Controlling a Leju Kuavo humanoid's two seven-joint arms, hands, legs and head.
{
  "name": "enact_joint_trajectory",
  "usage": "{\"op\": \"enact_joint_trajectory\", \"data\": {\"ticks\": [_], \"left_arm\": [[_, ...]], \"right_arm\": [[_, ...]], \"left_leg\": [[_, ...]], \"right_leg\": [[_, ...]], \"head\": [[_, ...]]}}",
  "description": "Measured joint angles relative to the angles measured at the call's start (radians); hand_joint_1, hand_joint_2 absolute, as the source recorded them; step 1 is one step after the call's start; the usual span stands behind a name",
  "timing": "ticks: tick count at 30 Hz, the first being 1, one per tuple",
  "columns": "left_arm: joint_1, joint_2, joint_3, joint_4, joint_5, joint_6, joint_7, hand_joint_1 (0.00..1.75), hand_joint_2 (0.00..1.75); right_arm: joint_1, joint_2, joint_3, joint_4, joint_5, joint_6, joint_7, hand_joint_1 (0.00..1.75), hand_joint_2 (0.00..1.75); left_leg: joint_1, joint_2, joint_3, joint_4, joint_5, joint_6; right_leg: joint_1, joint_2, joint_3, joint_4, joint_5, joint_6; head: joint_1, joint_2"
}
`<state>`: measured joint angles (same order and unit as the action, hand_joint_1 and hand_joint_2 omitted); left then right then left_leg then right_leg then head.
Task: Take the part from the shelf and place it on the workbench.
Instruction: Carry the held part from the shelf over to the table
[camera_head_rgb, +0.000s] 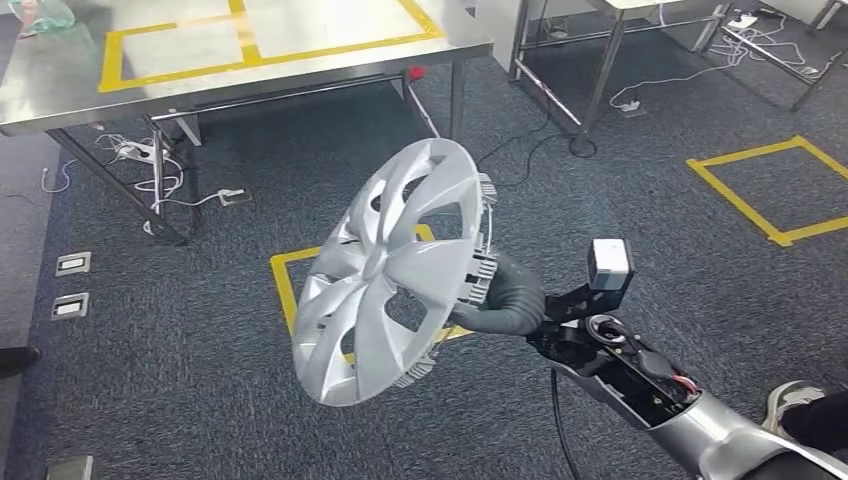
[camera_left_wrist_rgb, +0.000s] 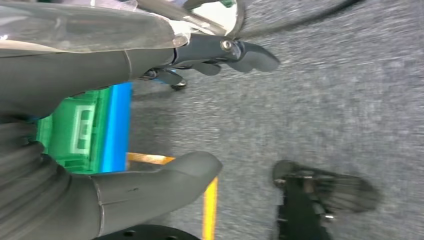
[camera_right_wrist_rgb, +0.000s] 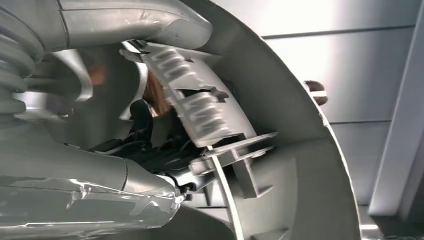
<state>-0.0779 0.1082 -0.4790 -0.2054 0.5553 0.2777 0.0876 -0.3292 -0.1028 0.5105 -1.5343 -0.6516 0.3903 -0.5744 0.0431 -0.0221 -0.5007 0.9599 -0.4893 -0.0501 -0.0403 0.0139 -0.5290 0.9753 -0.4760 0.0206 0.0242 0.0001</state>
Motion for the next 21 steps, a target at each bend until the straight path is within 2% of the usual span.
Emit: {"op": "enact_joint_trajectory", "data": {"ticks": [1, 2, 4, 5, 6, 7, 8, 9, 10, 11, 12, 14, 15, 16, 17, 18, 19, 20, 21], "left_arm": [[-0.002, 0.000, 0.000, 0.000, 0.000, 0.000, 0.000, 0.00, 1.75], [-0.003, 0.000, -0.001, 0.000, 0.000, 0.000, -0.001, 0.00, 1.75], [-0.001, 0.000, -0.002, 0.000, 0.001, 0.000, -0.001, 0.00, 1.75], [0.001, 0.000, -0.002, 0.000, 0.001, -0.001, -0.001, 0.00, 1.75], [0.004, 0.000, -0.002, 0.000, 0.002, -0.001, -0.001, 0.00, 1.75], [0.007, 0.000, -0.003, 0.000, 0.002, -0.001, -0.001, 0.00, 1.75], [0.009, 0.001, -0.003, 0.000, 0.002, -0.001, -0.001, 0.00, 1.75], [0.010, 0.005, -0.003, 0.001, 0.002, 0.000, -0.001, 0.00, 1.75], [0.011, 0.007, -0.003, 0.001, 0.003, 0.000, -0.001, 0.00, 1.75], [0.011, 0.010, -0.003, 0.002, 0.004, 0.000, -0.001, 0.00, 1.75], [0.009, 0.013, -0.004, 0.003, 0.004, 0.001, -0.002, 0.00, 1.75], [0.006, 0.014, -0.004, 0.003, 0.005, 0.001, -0.002, 0.00, 1.75], [0.007, 0.014, -0.004, 0.003, 0.006, 0.001, -0.002, 0.00, 1.75], [0.008, 0.012, -0.004, 0.003, 0.006, 0.001, -0.002, 0.00, 1.75], [0.009, 0.011, -0.004, 0.003, 0.006, 0.001, -0.002, 0.00, 1.75], [0.009, 0.010, -0.005, 0.003, 0.006, 0.001, -0.002, 0.00, 1.75], [0.010, 0.009, -0.005, 0.003, 0.006, 0.001, -0.002, 0.00, 1.75], [0.011, 0.008, -0.005, 0.003, 0.006, 0.001, -0.002, 0.00, 1.75], [0.012, 0.007, -0.006, 0.003, 0.005, 0.001, -0.002, 0.00, 1.75]], "right_arm": [[-0.001, 0.000, -0.001, -0.002, 0.000, 0.000, 0.000, 1.75, 1.75], [-0.001, 0.000, -0.002, -0.003, 0.000, 0.000, 0.000, 1.75, 1.75], [0.000, 0.000, -0.002, -0.003, -0.002, 0.000, 0.000, 1.75, 1.75], [0.000, -0.001, -0.002, -0.003, -0.002, 0.000, 0.000, 1.75, 1.75], [0.001, -0.001, -0.002, -0.003, -0.003, 0.001, 0.000, 1.75, 1.75], [0.001, -0.001, -0.001, -0.003, -0.003, 0.001, 0.000, 1.75, 1.75], [0.002, -0.001, -0.001, -0.003, -0.004, 0.002, 0.000, 1.75, 1.75], [0.002, -0.001, -0.001, -0.002, -0.004, 0.002, 0.000, 1.75, 1.75], [0.002, -0.001, -0.001, -0.001, -0.005, 0.003, 0.000, 1.75, 1.75], [0.002, -0.001, -0.001, 0.001, -0.005, 0.003, -0.001, 1.75, 1.75], [0.002, -0.002, -0.001, 0.002, -0.006, 0.003, -0.001, 1.75, 1.75], [-0.001, -0.002, -0.001, 0.002, -0.006, 0.003, -0.002, 1.75, 1.75], [-0.002, -0.002, -0.001, 0.002, -0.006, 0.003, -0.002, 1.75, 1.75], [-0.003, -0.002, -0.001, 0.003, -0.006, 0.004, -0.003, 1.75, 1.75], [-0.003, -0.003, -0.001, 0.004, -0.005, 0.003, -0.003, 1.75, 1.75], [-0.001, -0.003, -0.001, 0.006, -0.006, 0.003, -0.003, 1.75, 1.75], [0.002, -0.003, -0.001, 0.008, -0.005, 0.002, -0.004, 1.75, 1.75], [0.004, -0.004, -0.001, 0.010, -0.005, 0.001, -0.004, 1.75, 1.75], [0.005, -0.004, -0.001, 0.011, -0.005, 0.000, -0.003, 1.75, 1.75]], "left_leg": [[-0.001, 0.007, -0.029, 0.051, -0.011, -0.001], [-0.003, 0.014, -0.077, 0.123, -0.022, 0.000], [-0.008, 0.017, -0.198, 0.269, -0.032, 0.005], [-0.011, 0.017, -0.242, 0.301, -0.015, 0.010], [-0.017, 0.017, -0.267, 0.293, 0.023, 0.019], [-0.025, 0.017, -0.270, 0.243, 0.081, 0.033], [-0.036, 0.017, -0.259, 0.165, 0.148, 0.049], [-0.047, 0.018, -0.240, 0.098, 0.195, 0.068], [-0.058, 0.019, -0.219, 0.046, 0.219, 0.084], [-0.066, 0.020, -0.199, 0.014, 0.217, 0.097], [-0.071, 0.021, -0.179, -0.003, 0.195, 0.106], [-0.071, 0.022, -0.132, -0.050, 0.163, 0.111], [-0.067, 0.021, -0.106, -0.072, 0.152, 0.109], [-0.063, 0.020, -0.082, -0.086, 0.142, 0.107], [-0.059, 0.018, -0.059, -0.097, 0.131, 0.104], [-0.058, 0.014, -0.038, -0.103, 0.117, 0.102], [-0.057, 0.011, -0.016, -0.106, 0.102, 0.100], [-0.056, 0.007, 0.007, -0.107, 0.084, 0.096], [-0.054, 0.004, 0.032, -0.108, 0.065, 0.093]], "right_leg": [[0.001, -0.001, 0.014, -0.005, -0.007, -0.008], [0.002, -0.003, 0.026, -0.010, -0.014, -0.014], [0.008, -0.005, 0.051, -0.020, -0.031, -0.022], [0.011, -0.004, 0.067, -0.024, -0.041, -0.024], [0.015, -0.003, 0.086, -0.030, -0.053, -0.026], [0.018, -0.002, 0.107, -0.036, -0.065, -0.027], [0.021, -0.001, 0.131, -0.044, -0.077, -0.028], [0.024, -0.001, 0.148, -0.057, -0.089, -0.027], [0.024, -0.001, 0.165, -0.073, -0.097, -0.024], [0.023, -0.002, 0.178, -0.091, -0.103, -0.020], [0.022, -0.004, 0.192, -0.104, -0.102, -0.014], [0.021, -0.008, 0.211, -0.093, -0.082, 0.000], [0.022, -0.009, 0.199, -0.051, -0.068, 0.003], [0.022, -0.009, 0.168, 0.009, -0.061, 0.004], [0.022, -0.009, 0.123, 0.079, -0.067, 0.003], [0.022, -0.008, 0.074, 0.143, -0.090, 0.003], [0.022, -0.008, 0.028, 0.185, -0.131, 0.006], [0.021, -0.008, -0.011, 0.202, -0.178, 0.010], [0.018, -0.009, -0.041, 0.196, -0.219, 0.015]], "head": [[-0.005, 0.000], [-0.011, 0.000], [-0.018, 0.000], [-0.020, 0.000], [-0.022, 0.000], [-0.024, 0.000], [-0.026, 0.000], [-0.026, 0.000], [-0.026, 0.000], [-0.027, 0.000], [-0.028, 0.000], [-0.030, 0.000], [-0.029, 0.000], [-0.026, 0.000], [-0.022, 0.000], [-0.019, 0.000], [-0.016, 0.000], [-0.013, 0.000], [-0.011, 0.000]]}}
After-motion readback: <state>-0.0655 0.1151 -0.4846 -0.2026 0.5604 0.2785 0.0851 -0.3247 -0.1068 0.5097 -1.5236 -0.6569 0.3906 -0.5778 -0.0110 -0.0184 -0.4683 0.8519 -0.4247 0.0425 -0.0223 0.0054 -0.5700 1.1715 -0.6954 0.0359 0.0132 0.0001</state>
